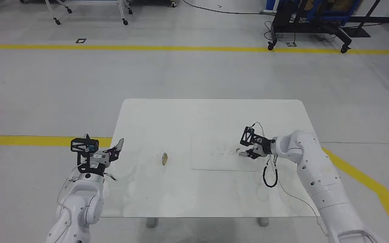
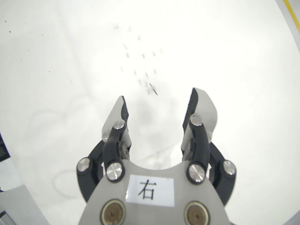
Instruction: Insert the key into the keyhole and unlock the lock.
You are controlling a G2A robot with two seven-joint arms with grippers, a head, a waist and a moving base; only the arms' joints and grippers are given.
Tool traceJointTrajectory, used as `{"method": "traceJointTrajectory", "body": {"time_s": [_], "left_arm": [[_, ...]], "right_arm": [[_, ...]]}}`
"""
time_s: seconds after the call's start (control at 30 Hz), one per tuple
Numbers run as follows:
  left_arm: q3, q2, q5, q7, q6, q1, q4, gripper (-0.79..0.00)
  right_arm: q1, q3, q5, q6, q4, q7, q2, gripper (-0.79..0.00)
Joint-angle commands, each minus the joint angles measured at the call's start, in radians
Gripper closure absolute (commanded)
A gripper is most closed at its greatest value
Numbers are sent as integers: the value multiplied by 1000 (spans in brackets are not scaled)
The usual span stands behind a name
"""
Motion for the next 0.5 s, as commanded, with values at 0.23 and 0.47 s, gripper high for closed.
{"method": "traceJointTrajectory", "body": {"time_s": [0.23, 0.47], "left_arm": [[0, 0, 0, 0, 0, 0, 0, -785], [0, 0, 0, 0, 0, 0, 0, -785]], "right_arm": [[76, -100, -72, -7, 84, -28, -2, -462], [116, -158, -85, -7, 116, -57, -4, -357]]}}
